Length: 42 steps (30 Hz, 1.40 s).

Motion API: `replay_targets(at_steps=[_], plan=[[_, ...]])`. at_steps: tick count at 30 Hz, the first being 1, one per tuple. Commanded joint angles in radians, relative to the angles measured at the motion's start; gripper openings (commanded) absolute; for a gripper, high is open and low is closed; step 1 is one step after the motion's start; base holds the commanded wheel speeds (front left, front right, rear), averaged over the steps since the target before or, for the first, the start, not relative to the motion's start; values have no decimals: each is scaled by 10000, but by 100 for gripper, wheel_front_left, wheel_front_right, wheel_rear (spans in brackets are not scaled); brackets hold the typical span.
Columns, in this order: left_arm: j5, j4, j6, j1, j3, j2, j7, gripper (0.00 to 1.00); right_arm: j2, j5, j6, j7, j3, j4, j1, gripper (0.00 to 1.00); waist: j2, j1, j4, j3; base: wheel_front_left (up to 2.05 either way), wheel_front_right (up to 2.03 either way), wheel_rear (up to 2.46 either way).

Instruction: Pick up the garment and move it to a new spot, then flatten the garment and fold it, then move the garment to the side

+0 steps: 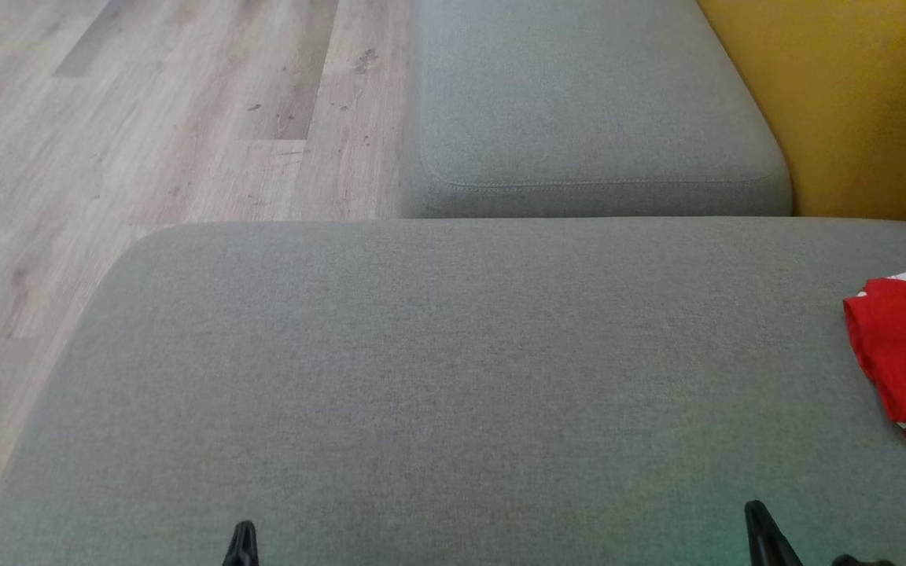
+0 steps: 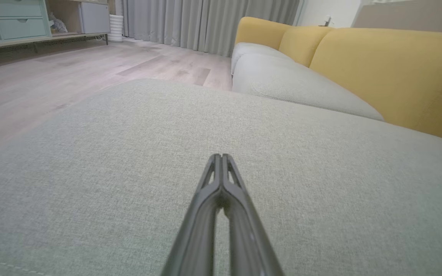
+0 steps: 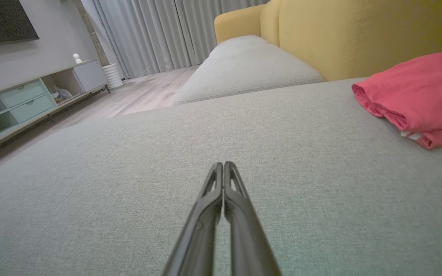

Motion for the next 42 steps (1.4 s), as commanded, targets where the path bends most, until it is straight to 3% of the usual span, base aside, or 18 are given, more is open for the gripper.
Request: replay_targets(at_steps=[1, 42], plan=[[-236, -318, -78, -510, 175, -5, 46, 0, -48, 295, 8, 48, -61, -293, -531, 0, 0, 0, -8, 18, 0, 0, 0], [-5052, -384, -620, -1647, 1114, -20, 1251, 0, -129, 5460, 30, 1173, -474, -180, -1887, 0, 0, 0, -264, 693, 0, 0, 0]])
